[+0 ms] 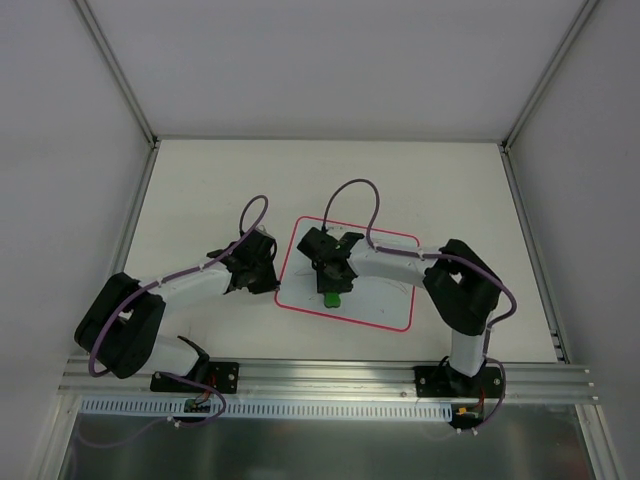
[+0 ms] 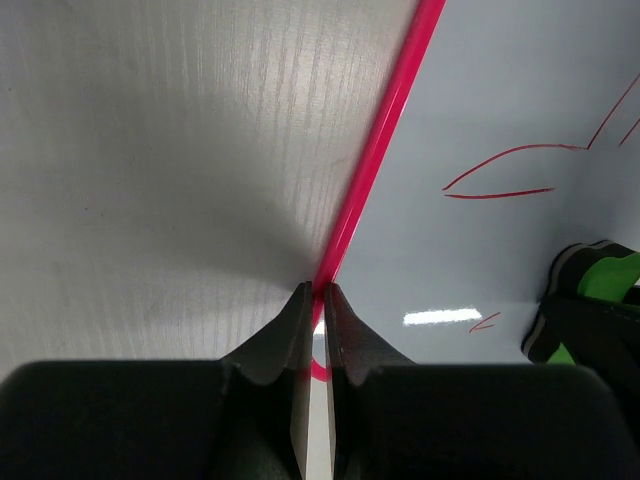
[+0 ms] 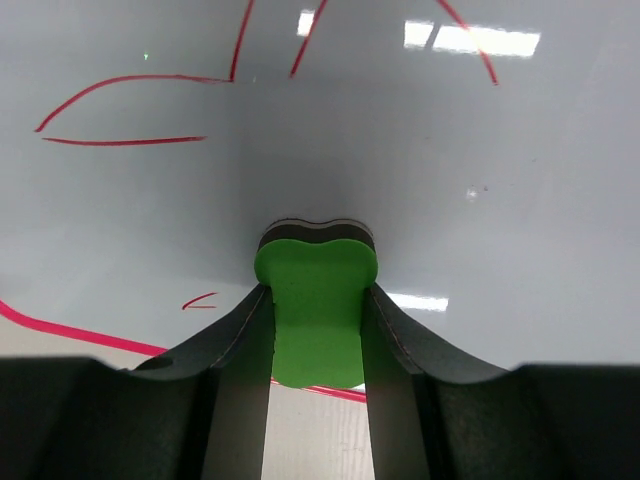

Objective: Erase the whiteboard

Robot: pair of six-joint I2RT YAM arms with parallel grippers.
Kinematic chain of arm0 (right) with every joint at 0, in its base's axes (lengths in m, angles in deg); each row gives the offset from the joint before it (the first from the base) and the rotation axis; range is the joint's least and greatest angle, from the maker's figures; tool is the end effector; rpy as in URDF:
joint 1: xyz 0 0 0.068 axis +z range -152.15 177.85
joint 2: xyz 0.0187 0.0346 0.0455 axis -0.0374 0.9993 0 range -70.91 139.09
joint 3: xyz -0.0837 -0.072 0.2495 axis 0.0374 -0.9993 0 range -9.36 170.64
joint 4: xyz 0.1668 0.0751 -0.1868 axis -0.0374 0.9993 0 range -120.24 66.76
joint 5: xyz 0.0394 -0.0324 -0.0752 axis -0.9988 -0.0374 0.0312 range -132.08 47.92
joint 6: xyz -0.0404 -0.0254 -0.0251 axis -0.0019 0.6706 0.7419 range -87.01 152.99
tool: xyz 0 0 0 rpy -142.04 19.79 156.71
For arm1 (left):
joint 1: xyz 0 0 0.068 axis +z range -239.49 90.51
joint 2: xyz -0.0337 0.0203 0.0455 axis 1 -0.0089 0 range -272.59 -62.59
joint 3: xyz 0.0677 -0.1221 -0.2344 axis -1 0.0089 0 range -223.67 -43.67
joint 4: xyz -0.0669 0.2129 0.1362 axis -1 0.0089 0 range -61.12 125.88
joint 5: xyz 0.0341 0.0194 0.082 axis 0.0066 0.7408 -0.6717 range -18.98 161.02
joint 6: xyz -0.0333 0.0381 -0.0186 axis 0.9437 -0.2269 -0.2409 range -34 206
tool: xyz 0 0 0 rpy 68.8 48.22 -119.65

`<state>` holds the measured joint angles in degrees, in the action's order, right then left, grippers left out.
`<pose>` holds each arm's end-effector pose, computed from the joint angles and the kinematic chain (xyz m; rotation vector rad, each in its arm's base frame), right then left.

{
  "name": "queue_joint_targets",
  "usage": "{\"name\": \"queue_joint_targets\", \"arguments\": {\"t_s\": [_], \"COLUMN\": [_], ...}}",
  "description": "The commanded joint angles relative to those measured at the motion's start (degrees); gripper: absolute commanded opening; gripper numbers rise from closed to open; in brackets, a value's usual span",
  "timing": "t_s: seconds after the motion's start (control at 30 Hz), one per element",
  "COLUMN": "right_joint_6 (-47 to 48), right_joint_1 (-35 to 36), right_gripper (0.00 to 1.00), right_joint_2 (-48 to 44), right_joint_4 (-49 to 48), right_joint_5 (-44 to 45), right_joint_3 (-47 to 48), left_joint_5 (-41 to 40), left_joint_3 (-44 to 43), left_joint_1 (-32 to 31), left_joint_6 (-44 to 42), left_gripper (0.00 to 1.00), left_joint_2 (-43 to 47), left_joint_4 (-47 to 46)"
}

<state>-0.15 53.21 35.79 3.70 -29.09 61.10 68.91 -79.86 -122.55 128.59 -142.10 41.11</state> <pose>0.2145 0.2963 0.1678 -0.4736 2.6948 0.1105 0.2129 -0.1371 0.1583 -0.2315 2.5971 -0.4577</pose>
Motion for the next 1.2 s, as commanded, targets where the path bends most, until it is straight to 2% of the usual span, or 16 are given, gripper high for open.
{"name": "queue_joint_targets", "arguments": {"t_s": [0.0, 0.1, 0.27, 0.43, 0.7, 0.83, 0.9, 1.0, 1.17], "right_joint_6": [-3.59, -3.85, -5.17, -7.46, -6.24, -4.91, -4.73, -4.56, -5.87], "right_joint_1": [1.25, 0.55, -3.75, -8.06, -13.52, -10.89, -7.04, -1.85, 3.88], "right_gripper": [0.00, 0.00, 0.00, 0.00, 0.00, 0.00, 0.00, 0.00, 0.00], "right_joint_2": [3.79, -0.07, -9.91, -19.05, -24.17, -21.10, -15.49, -6.28, 4.03], "right_joint_4": [-0.53, 0.60, 3.24, 11.06, 8.45, 2.64, 1.76, 0.61, 0.17], "right_joint_5": [-4.73, -2.81, 1.67, 7.21, 6.17, 3.53, 3.70, 1.25, -2.97], "right_joint_3": [-0.67, -5.66, -19.10, -23.17, -28.09, -25.30, -21.78, -13.00, -0.60], "left_joint_5": [-1.49, -1.41, -1.14, -1.14, -1.05, -0.62, -0.53, -0.27, 0.09], "left_joint_3": [3.14, 3.14, 3.22, 4.01, 3.75, 3.58, 3.58, 3.66, 3.93], "left_joint_1": [-0.60, -0.52, -0.43, 0.01, 0.28, 0.28, 0.28, 0.28, 0.28], "left_joint_6": [-1.10, -1.10, -1.37, -1.37, -1.72, -1.81, -1.81, -1.89, -1.63], "left_gripper": [0.00, 0.00, 0.00, 0.00, 0.00, 0.00, 0.00, 0.00, 0.00], "left_joint_2": [-0.83, -0.65, -0.21, 0.67, 0.84, 0.58, 0.75, 1.28, 2.16], "left_joint_4": [8.07, 8.16, 8.16, 8.16, 8.07, 8.07, 8.07, 8.07, 8.07]}}
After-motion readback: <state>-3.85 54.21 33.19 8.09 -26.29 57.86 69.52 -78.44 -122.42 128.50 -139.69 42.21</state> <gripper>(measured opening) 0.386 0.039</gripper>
